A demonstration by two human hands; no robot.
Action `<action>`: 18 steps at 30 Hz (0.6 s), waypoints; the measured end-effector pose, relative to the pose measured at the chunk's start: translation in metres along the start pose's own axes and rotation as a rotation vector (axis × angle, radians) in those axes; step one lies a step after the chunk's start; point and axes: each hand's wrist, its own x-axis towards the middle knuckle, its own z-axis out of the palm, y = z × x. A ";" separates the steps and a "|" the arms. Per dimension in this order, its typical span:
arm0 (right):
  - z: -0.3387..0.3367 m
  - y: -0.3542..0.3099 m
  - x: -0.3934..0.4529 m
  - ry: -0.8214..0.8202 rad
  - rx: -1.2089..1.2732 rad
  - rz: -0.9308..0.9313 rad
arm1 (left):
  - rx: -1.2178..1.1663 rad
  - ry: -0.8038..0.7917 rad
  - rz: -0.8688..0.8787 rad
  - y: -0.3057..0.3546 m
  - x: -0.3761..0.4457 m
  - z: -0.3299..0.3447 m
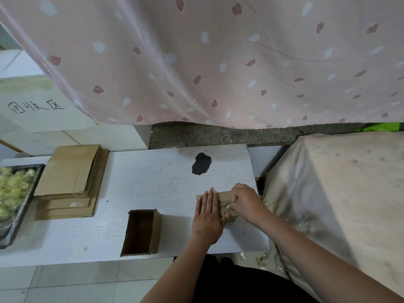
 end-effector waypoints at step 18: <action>-0.015 0.027 -0.005 0.106 -0.004 -0.046 | -0.040 0.016 0.008 -0.002 0.003 0.006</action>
